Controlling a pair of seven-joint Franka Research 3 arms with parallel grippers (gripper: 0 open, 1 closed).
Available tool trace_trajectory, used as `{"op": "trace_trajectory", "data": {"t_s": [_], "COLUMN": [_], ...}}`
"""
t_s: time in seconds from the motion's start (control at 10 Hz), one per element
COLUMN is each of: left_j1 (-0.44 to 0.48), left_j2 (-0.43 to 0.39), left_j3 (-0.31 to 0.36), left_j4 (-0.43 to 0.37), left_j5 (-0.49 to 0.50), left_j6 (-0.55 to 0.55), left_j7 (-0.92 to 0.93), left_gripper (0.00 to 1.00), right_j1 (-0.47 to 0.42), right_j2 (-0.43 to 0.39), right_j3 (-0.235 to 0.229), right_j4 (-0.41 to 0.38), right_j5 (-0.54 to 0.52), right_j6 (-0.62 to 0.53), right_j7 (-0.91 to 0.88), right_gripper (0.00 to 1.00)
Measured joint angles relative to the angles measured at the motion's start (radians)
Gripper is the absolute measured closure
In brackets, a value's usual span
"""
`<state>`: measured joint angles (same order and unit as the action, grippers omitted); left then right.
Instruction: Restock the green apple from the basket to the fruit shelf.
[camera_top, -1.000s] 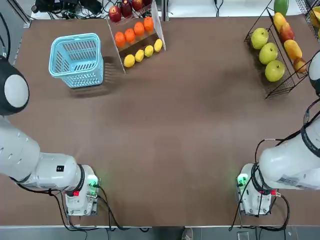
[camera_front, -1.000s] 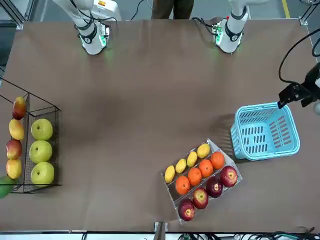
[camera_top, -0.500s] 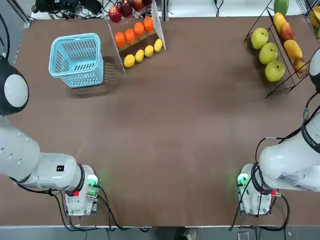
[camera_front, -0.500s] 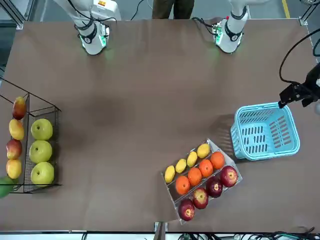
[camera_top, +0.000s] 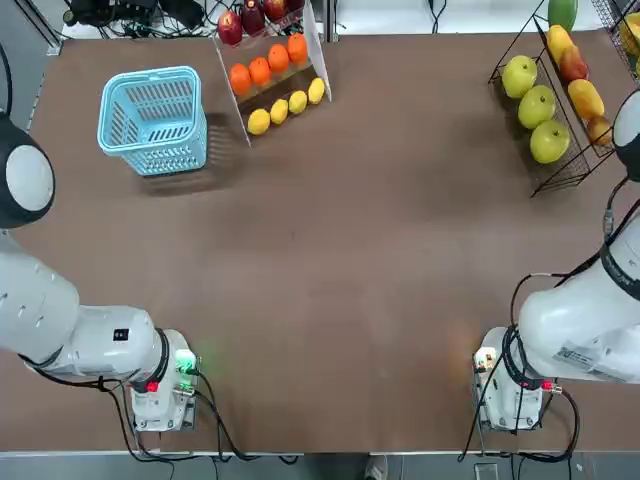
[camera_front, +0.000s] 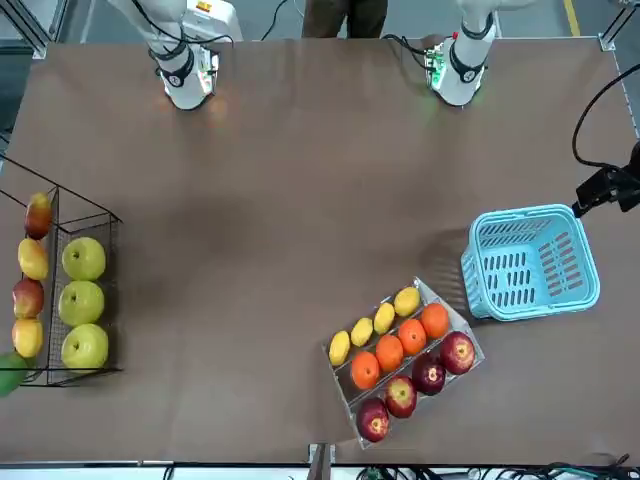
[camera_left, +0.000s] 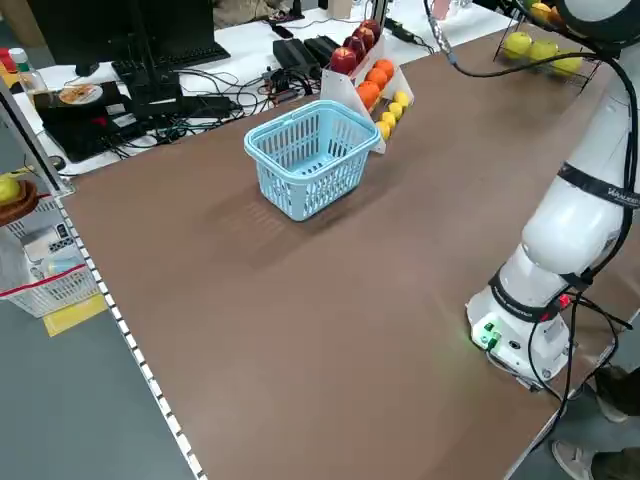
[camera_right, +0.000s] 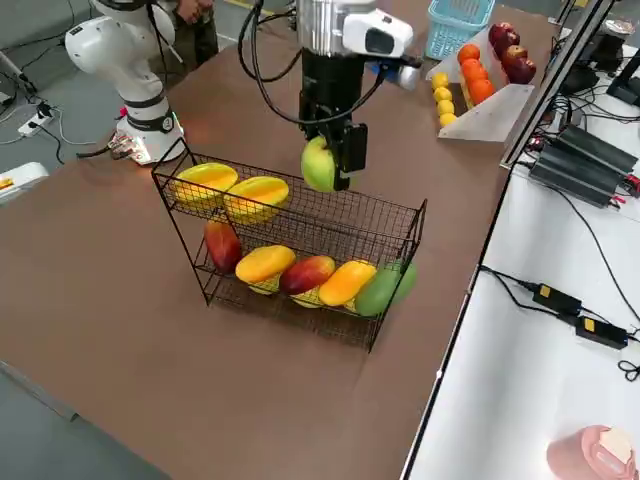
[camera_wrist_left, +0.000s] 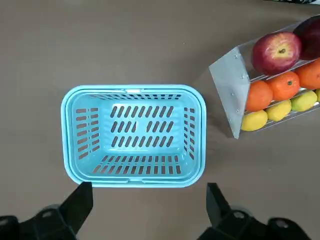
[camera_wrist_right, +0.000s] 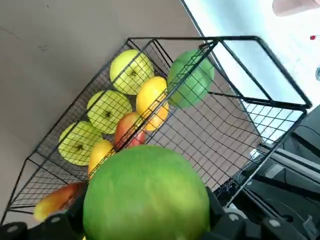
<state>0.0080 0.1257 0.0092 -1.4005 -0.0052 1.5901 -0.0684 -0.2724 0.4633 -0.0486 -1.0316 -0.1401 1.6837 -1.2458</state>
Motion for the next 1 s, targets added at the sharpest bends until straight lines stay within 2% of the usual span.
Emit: {"op": "trace_trajectory", "data": {"t_s": [1.0], "left_j1": [0.000], "left_j2": [0.000], "left_j3": [0.000], "left_j4": [0.000], "left_j5": [0.000], "left_j6": [0.000], "left_j7": [0.000], "left_gripper": [0.00], "right_j1": [-0.006], "right_j2": [0.049], "right_j3": [0.000], "right_j4": [0.002], "right_j5": [0.000], "right_j6": [0.026], "right_j7": [0.001], "right_gripper": [0.11]}}
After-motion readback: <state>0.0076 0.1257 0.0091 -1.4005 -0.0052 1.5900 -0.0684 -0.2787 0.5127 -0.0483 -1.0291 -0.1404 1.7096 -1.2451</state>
